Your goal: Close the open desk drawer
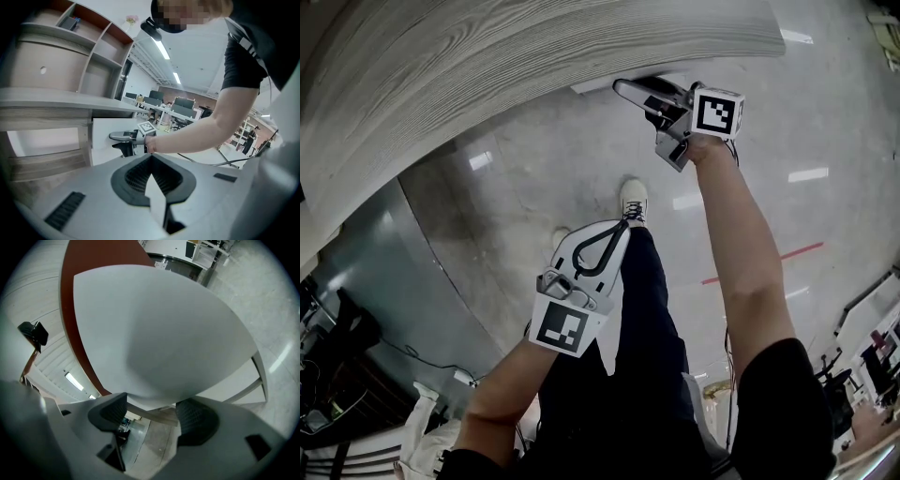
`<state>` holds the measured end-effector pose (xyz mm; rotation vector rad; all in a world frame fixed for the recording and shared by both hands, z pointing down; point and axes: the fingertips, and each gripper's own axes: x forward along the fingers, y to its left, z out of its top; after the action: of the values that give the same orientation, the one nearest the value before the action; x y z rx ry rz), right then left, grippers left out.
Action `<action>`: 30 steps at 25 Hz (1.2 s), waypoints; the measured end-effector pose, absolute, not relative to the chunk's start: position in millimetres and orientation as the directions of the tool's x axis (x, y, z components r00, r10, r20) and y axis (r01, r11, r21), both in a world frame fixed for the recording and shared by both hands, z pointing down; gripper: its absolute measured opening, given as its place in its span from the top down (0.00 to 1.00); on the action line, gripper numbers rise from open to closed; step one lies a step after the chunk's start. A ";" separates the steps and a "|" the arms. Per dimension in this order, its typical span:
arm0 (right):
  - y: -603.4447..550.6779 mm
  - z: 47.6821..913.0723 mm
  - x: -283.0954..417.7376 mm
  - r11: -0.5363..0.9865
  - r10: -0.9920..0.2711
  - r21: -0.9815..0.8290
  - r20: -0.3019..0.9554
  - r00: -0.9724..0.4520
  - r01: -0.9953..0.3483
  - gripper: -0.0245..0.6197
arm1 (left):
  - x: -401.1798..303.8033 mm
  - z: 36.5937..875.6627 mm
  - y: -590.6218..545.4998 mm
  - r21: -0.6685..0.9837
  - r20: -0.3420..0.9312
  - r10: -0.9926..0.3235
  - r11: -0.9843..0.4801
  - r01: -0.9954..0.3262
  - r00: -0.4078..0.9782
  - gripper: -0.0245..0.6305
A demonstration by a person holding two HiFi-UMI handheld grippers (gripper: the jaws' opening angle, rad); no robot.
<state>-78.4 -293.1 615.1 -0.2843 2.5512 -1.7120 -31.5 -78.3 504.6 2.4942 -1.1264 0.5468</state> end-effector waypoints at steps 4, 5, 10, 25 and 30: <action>-303.8 611.9 -85.6 0.328 -0.172 -0.938 0.061 -0.983 -0.115 0.45 | -30.2 504.7 -78.8 0.157 0.476 -0.634 -0.621 -0.768 0.610 0.95; -308.7 614.1 -85.3 0.341 -0.173 -0.930 0.079 -0.982 -0.135 0.45 | -29.6 505.1 -78.6 0.157 0.476 -0.633 -0.621 -0.768 0.610 0.95; -319.5 616.5 -86.2 0.337 -0.160 -0.928 0.113 -0.981 -0.162 0.45 | -28.7 507.0 -75.6 0.163 0.477 -0.633 -0.618 -0.769 0.610 0.95; -314.7 596.5 -80.9 0.338 -0.113 -0.927 0.130 -0.985 -0.161 0.43 | -8.7 494.2 -69.3 0.168 0.478 -0.611 -0.642 -0.749 0.631 0.95; -288.1 588.4 -72.7 0.272 -0.232 -0.957 0.038 -0.972 -0.103 0.68 | -17.0 483.5 -78.3 0.140 0.467 -0.631 -0.639 -0.756 0.620 0.95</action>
<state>-72.7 -288.1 588.4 -0.3196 2.4168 -1.8038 -17.0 -78.3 483.5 2.5229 -1.1168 0.5446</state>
